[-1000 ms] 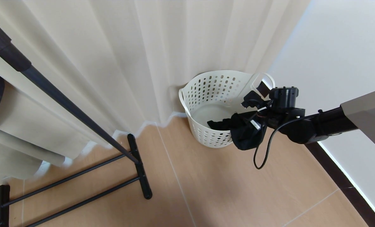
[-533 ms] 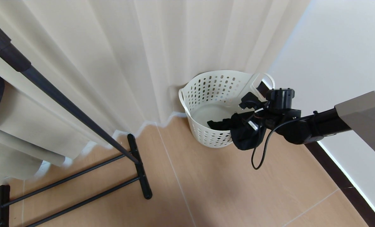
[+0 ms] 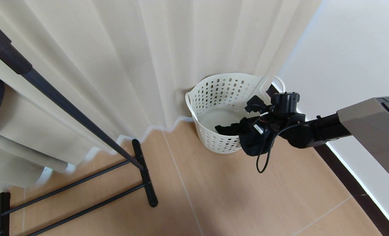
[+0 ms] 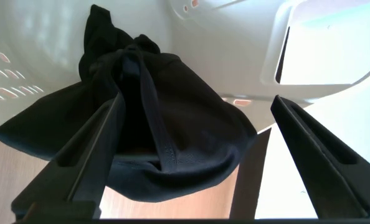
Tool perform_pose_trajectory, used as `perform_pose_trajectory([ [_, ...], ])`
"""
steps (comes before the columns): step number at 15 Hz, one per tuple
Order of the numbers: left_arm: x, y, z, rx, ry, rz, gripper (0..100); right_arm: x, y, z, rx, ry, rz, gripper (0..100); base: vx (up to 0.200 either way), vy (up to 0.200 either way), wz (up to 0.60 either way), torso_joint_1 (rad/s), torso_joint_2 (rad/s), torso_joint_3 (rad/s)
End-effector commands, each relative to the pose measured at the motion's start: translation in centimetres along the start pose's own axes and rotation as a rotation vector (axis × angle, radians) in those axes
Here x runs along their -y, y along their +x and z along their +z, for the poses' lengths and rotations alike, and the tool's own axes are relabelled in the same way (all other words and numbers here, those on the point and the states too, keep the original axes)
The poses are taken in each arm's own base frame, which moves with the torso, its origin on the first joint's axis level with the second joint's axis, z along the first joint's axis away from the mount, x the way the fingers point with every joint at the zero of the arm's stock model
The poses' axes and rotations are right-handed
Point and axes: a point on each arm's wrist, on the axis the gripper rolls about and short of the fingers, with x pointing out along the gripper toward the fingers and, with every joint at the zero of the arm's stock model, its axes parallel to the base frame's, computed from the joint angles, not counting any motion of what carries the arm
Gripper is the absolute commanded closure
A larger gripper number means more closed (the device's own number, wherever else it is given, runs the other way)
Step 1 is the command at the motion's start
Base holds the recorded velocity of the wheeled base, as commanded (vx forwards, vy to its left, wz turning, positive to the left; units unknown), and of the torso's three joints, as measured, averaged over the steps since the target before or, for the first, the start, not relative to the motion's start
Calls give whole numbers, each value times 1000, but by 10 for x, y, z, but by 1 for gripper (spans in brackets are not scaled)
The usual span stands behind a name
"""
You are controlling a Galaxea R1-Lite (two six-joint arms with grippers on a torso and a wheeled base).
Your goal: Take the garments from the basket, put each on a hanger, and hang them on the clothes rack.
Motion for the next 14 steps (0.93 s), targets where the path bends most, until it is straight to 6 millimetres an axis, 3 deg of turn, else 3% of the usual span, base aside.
perform_pose_trajectory([
  [1,0,0,0,0,0,-1,0,-2,1,-1,-2,-1,3,0,0,0,0,0,0,0],
  [14,0,0,0,0,0,0,0,-4,16,-5,-3,3,-6,0,0,0,0,0,0,0],
])
